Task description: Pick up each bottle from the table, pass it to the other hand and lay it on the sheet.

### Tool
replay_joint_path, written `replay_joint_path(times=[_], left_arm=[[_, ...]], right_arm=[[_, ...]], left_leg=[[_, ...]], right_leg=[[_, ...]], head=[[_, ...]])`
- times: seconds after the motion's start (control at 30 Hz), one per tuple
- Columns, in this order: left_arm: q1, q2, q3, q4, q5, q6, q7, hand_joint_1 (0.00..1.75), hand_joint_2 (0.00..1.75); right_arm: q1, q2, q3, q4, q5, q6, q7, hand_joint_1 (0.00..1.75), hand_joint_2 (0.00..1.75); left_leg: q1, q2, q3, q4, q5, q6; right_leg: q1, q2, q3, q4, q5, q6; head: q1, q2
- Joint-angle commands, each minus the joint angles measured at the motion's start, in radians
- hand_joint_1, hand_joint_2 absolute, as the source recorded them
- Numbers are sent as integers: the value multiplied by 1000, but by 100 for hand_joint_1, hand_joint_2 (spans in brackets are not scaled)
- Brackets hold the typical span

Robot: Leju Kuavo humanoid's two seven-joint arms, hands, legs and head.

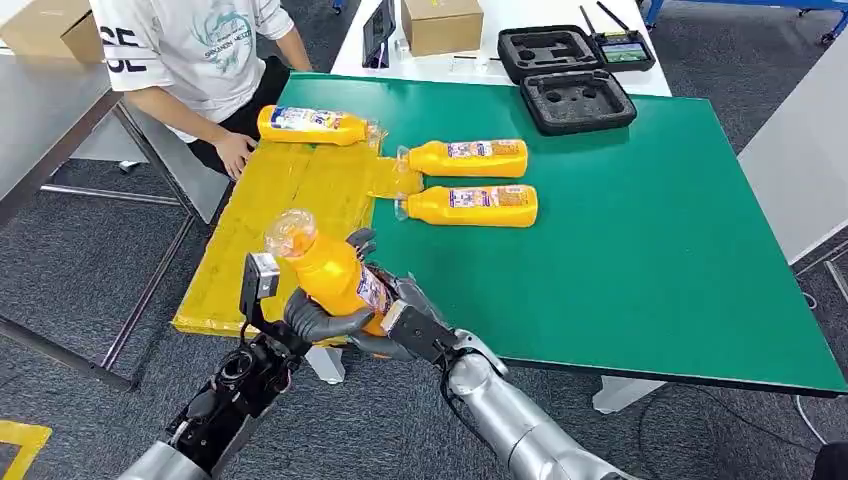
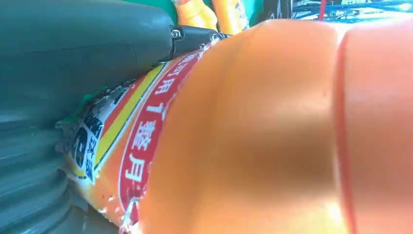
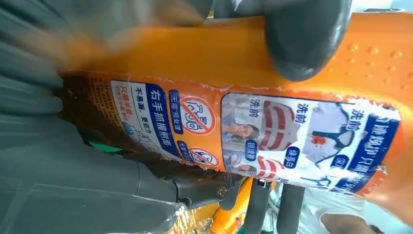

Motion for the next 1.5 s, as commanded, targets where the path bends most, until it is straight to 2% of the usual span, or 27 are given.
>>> replay_joint_path(times=[0.03, 0.6, 0.63, 0.67, 0.7, 1.27, 1.3, 1.33, 1.37, 1.43, 1.5], left_arm=[[-22, -8, 24, -6, -25, 15, -6, 0, 175], [-22, -16, 21, 12, -36, 12, 0, 0, 175], [-21, -17, 22, 13, -37, 12, 0, 5, 175], [-21, -17, 22, 13, -37, 12, 0, 70, 175], [-20, -19, 24, 14, -35, 13, -1, 173, 175], [-20, -24, 43, 18, -28, 28, -9, 175, 175], [-18, -23, 45, 15, -29, 30, -10, 175, 175], [-7, -19, 47, 6, -36, 35, -15, 175, 175], [-3, -16, 48, 1, -41, 39, -18, 175, 175], [6, -13, 55, -10, -69, 70, -30, 175, 175], [9, -13, 65, -15, -87, 94, -34, 175, 175]], right_arm=[[-20, -6, 34, 82, 11, -2, 1, 175, 175], [-25, 5, 35, 93, 19, 0, 11, 175, 175], [-25, 6, 35, 94, 19, -2, 12, 175, 175], [-25, 6, 35, 94, 19, -2, 12, 175, 175], [-26, 6, 33, 97, 20, -2, 15, 175, 175], [-28, 4, 29, 103, 39, -15, 27, 171, 175], [-27, 5, 26, 103, 38, -23, 31, 0, 175], [-26, 10, 19, 101, 38, -44, 40, 0, 175], [-27, 11, 16, 99, 39, -56, 45, 0, 0], [-24, 12, -1, 72, 32, -104, 36, 0, 0], [-22, 7, -6, 44, 25, -97, 41, 0, 0]], left_leg=[[1, -1, 1, 0, 0, -1], [1, -1, 0, 0, 0, -1], [1, -2, 1, 0, 0, -1], [1, -2, 1, 0, 0, -1], [1, -1, 0, 0, 0, -1], [1, -2, 1, 0, 0, -1], [2, -2, 2, 0, 0, -1], [1, -2, 0, 0, 0, -1], [2, -2, 1, 0, 0, -1], [0, -1, 1, 0, 0, -1], [1, 0, 0, 0, 0, -1]], right_leg=[[1, -1, 2, -1, 0, -1], [1, -1, 1, 0, 0, -1], [1, -1, 2, 0, 0, -1], [1, -1, 2, -1, 0, -1], [1, -1, 1, 0, 0, -1], [1, -2, 2, 0, 0, -1], [2, -2, 3, -1, 0, -2], [1, -1, 1, 0, 0, -1], [2, -2, 2, -1, 0, -1], [1, -1, 1, 0, 0, -1], [1, 0, 1, 0, 0, -1]], head=[[0, 0], [0, 0], [0, 0], [0, 0], [0, 0], [0, 0], [0, 0], [0, 0], [0, 0], [0, 0], [0, 0]])
